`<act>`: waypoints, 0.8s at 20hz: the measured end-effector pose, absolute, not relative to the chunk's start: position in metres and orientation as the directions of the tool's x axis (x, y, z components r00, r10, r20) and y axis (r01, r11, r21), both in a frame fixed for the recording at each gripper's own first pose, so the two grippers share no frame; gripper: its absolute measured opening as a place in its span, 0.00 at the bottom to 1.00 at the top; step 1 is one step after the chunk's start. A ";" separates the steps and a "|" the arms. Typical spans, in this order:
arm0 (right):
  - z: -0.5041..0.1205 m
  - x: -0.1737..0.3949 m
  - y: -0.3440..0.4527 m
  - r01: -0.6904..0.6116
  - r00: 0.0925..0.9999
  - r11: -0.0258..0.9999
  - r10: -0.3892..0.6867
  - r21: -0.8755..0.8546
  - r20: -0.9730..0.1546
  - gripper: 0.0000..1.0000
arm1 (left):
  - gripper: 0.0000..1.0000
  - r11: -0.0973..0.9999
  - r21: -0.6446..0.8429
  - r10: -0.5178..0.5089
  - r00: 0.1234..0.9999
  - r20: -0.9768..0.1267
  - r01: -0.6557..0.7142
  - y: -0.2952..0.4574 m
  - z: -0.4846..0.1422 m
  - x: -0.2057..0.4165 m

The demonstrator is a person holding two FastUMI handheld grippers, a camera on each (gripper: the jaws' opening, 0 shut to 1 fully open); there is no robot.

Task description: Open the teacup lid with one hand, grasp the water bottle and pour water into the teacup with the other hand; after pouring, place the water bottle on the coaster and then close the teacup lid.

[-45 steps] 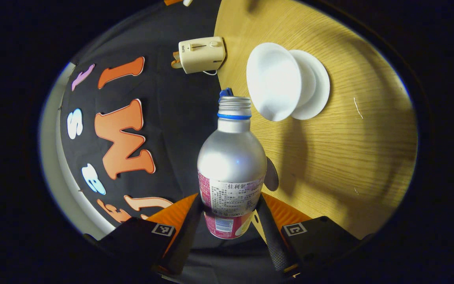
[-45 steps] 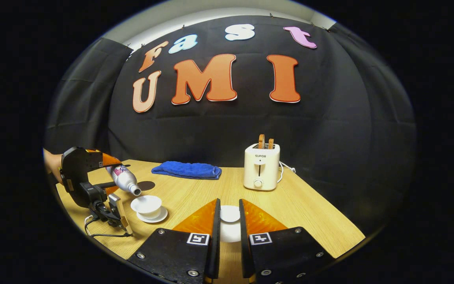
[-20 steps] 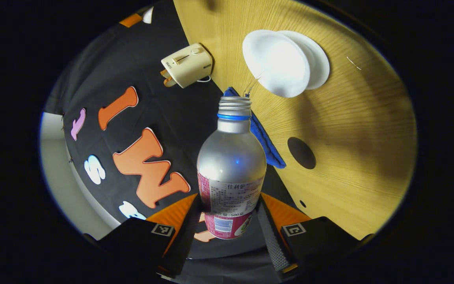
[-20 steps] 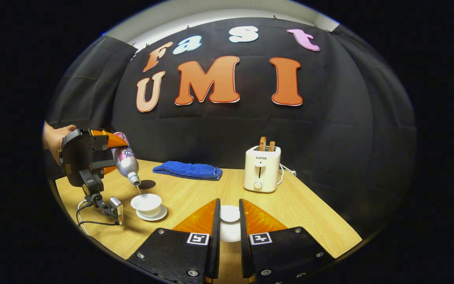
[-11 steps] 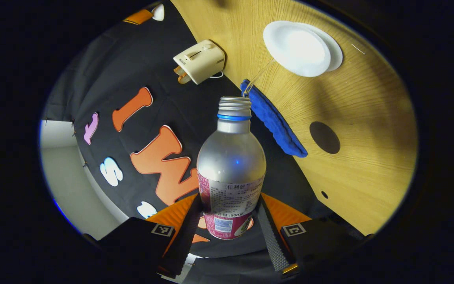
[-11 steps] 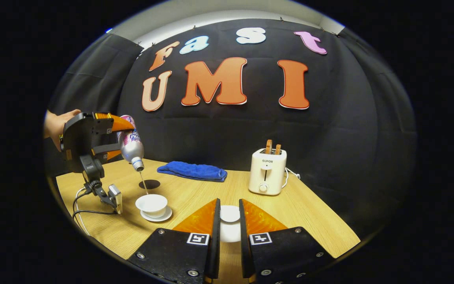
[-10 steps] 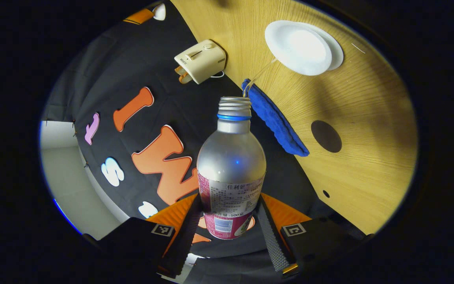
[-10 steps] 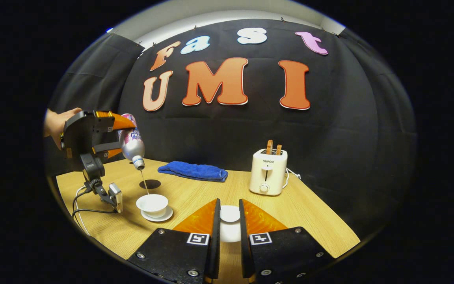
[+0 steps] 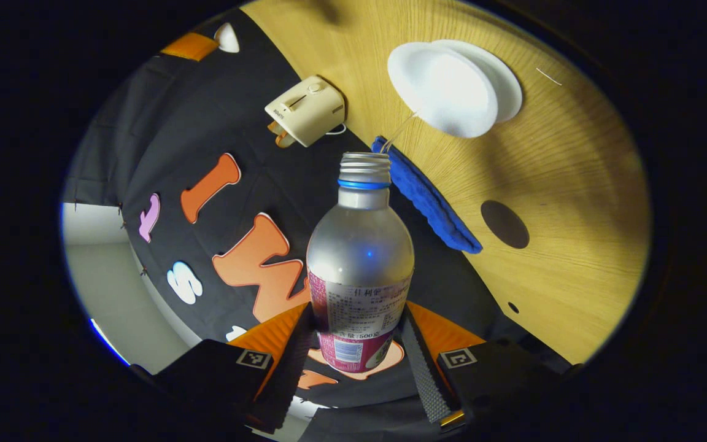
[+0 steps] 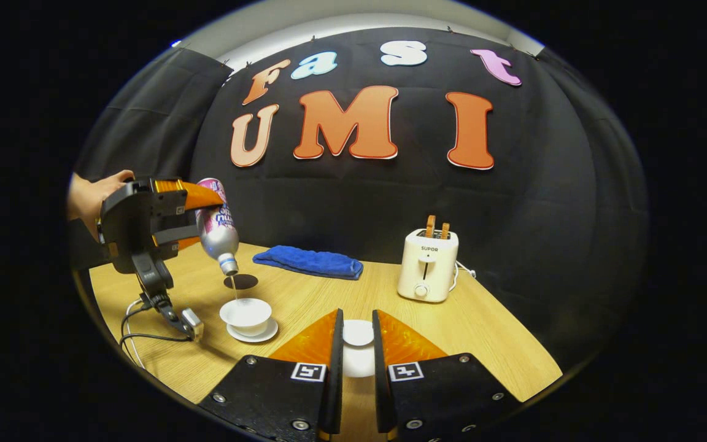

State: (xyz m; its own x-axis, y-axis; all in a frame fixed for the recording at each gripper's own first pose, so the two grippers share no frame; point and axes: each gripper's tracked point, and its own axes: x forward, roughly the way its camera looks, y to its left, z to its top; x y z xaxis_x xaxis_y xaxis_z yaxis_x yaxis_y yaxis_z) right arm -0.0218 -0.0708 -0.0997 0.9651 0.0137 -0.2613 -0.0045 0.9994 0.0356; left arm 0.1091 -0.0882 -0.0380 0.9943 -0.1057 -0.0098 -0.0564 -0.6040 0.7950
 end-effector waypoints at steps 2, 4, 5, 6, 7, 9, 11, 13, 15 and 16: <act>-0.099 -0.021 -0.066 -0.014 0.964 1.000 0.020 0.025 -0.266 0.23 | 0.87 -0.599 0.799 -0.125 0.992 -0.021 -0.058 -0.092 -0.048 0.109; -0.099 -0.021 -0.061 -0.023 0.964 0.999 0.028 0.024 -0.266 0.23 | 0.84 -0.567 0.821 -0.142 0.990 -0.014 -0.070 -0.094 -0.047 0.111; -0.097 -0.019 -0.059 -0.025 0.964 0.999 0.031 0.026 -0.266 0.23 | 0.81 -0.529 0.845 -0.147 0.989 0.000 -0.079 -0.094 -0.043 0.111; -0.096 -0.017 -0.056 -0.029 0.963 0.999 0.035 0.028 -0.266 0.23 | 0.81 -0.495 0.864 -0.154 0.988 0.020 -0.094 -0.094 -0.037 0.112; -0.095 -0.015 -0.054 -0.030 0.964 0.999 0.037 0.031 -0.265 0.23 | 0.84 -0.447 0.887 -0.164 0.985 0.046 -0.115 -0.095 -0.029 0.111; -0.092 -0.013 -0.050 -0.034 0.963 0.999 0.040 0.028 -0.265 0.23 | 0.84 -0.343 0.929 -0.182 0.980 0.079 -0.139 -0.096 -0.018 0.110; -0.089 -0.007 -0.044 -0.041 0.964 0.999 0.047 0.027 -0.263 0.23 | 0.80 -0.235 0.957 -0.161 0.978 0.136 -0.172 -0.083 -0.003 0.110; -0.083 -0.001 -0.035 -0.057 0.965 0.997 0.067 0.047 -0.254 0.23 | 0.87 -0.112 0.974 -0.121 0.976 0.182 -0.195 -0.067 0.011 0.112; -0.079 0.004 -0.025 -0.070 0.966 0.996 0.081 0.057 -0.246 0.23 | 0.83 0.047 0.982 -0.072 0.980 0.186 -0.183 -0.052 0.015 0.116; -0.078 0.006 -0.021 -0.075 0.966 0.996 0.087 0.056 -0.245 0.23 | 0.83 0.118 0.980 -0.043 0.986 0.163 -0.157 -0.045 0.013 0.119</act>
State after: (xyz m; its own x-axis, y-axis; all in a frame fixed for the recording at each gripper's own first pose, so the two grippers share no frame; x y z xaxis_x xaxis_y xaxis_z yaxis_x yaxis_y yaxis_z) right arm 0.0062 -0.0206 -0.0780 0.9657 0.0868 -0.2447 -0.0752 0.9956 0.0562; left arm 0.1193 -0.0453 0.0131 0.9856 -0.0429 0.1634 -0.1574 0.1182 0.9804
